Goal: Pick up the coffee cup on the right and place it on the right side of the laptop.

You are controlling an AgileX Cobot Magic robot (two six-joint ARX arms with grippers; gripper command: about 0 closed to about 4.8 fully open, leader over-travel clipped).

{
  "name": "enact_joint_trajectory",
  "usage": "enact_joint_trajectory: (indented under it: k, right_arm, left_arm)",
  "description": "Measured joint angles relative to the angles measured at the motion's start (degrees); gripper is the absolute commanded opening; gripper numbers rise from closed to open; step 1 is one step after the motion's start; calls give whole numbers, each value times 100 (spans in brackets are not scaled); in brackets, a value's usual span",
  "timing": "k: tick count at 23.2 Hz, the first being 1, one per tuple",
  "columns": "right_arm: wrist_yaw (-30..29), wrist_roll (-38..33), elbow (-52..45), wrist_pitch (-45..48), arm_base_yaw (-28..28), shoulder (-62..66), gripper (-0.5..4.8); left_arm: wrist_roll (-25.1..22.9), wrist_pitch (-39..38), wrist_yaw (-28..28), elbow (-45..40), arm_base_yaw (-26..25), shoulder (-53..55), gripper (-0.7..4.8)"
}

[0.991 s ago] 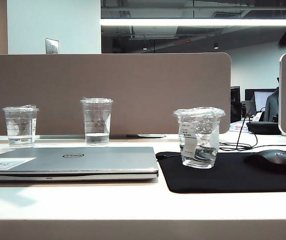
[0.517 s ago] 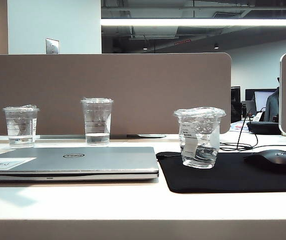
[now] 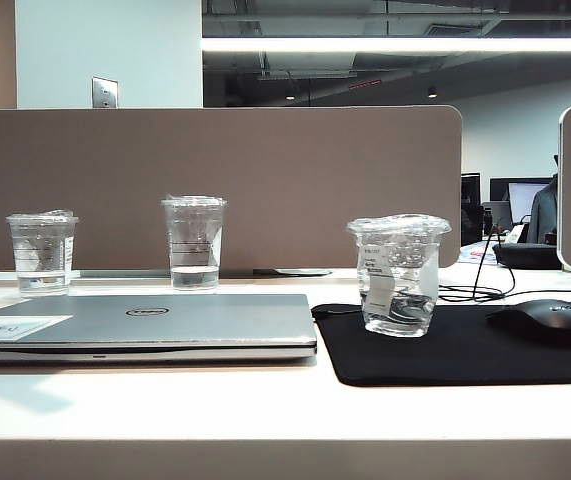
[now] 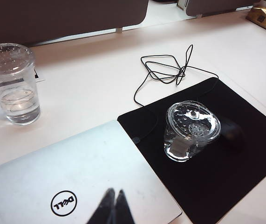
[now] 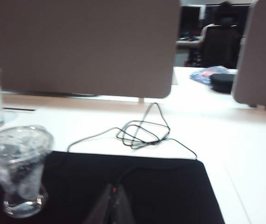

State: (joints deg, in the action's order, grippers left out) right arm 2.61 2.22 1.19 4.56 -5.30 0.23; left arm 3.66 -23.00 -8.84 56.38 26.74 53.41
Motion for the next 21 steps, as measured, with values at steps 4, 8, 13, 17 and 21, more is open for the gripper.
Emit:
enact_joint_trajectory:
  k: [4,8,13,17,21]
  right_arm:
    - [42,-48,-76,-74,52,-15,-8]
    - [175,-50,-76,-267,144,-15,-8]
    - [-407,-52,-76,-234,404,-15,-8]
    - [-516,-52,-76,-234,431,-15,-8]
    - [-525,-52,-76,-278,424,-15,-8]
  left_arm:
    - [0,7,0,0,0,-4,-5]
    - [0,2,0,0,0,-2,-5]
    - [0,4,0,0,0,-4,-5]
    - [0,4,0,0,0,-4,-5]
    - [0,4,0,0,0,-2,-5]
